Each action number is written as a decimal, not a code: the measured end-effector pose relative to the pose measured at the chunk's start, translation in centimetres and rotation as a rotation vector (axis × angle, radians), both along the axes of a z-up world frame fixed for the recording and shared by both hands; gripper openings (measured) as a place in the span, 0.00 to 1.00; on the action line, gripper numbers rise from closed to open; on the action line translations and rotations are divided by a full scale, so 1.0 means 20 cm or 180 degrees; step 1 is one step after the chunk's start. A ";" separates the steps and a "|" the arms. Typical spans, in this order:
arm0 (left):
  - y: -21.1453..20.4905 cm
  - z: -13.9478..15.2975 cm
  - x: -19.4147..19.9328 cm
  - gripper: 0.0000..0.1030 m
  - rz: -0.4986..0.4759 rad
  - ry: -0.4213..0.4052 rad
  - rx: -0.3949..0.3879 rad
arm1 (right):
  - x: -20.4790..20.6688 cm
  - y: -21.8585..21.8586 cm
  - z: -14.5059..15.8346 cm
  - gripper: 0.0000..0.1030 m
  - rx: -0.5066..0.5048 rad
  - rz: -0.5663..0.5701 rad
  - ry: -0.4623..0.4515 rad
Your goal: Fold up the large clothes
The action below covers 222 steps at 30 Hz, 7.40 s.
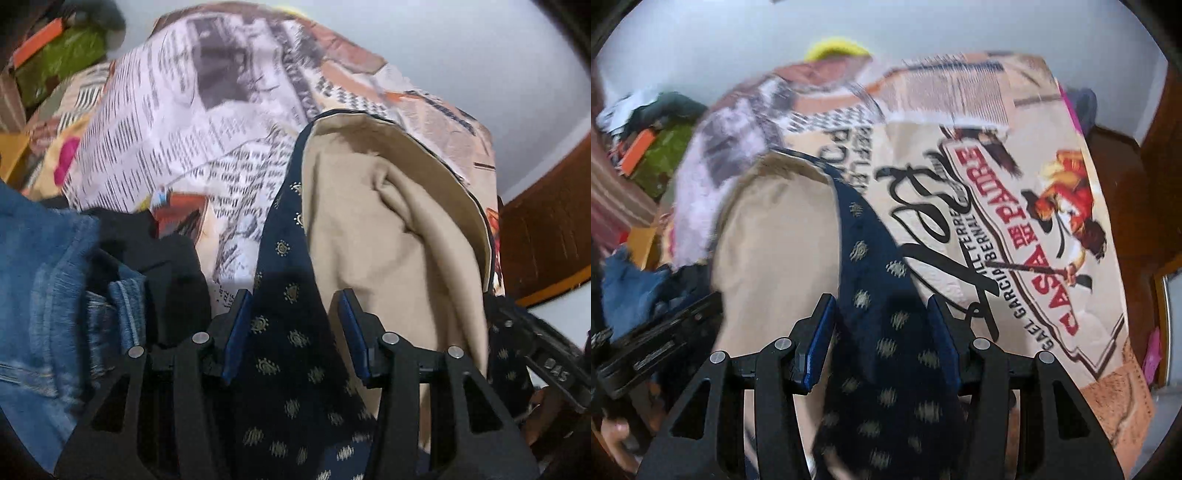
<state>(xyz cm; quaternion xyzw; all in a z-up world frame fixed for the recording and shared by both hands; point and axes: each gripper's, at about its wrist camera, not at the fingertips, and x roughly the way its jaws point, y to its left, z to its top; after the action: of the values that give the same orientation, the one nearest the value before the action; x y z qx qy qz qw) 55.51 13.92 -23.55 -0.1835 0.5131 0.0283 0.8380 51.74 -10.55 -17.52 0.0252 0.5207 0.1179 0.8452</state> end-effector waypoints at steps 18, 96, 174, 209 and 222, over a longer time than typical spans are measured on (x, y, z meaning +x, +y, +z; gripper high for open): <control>-0.20 0.37 -0.31 0.07 -0.0535 -0.0540 0.0276 | -0.23 -0.09 0.23 0.10 0.0020 0.0244 -0.0495; -0.37 0.35 -1.13 0.07 -0.1124 -0.0849 0.0163 | -1.10 -0.03 0.22 0.32 0.0057 0.0991 -0.0613; -0.53 0.11 -1.77 0.56 -0.1199 -0.0259 0.0635 | -1.89 -0.59 0.42 0.29 0.0092 0.0903 -0.0330; 0.37 -0.08 -1.88 0.57 0.0652 0.0014 -0.0729 | -1.42 -0.82 0.33 0.51 0.0443 -0.0186 -0.0449; 0.32 -0.27 -1.72 0.60 0.0654 0.0057 -0.1389 | -1.17 -0.89 0.02 0.51 0.0787 -0.0321 0.0155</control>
<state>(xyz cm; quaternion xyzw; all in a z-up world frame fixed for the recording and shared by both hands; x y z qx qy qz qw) 21.17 20.31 -29.02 -0.4112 0.4931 0.0034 0.7667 28.41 -28.35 -17.19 0.1582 0.5207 0.1379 0.8276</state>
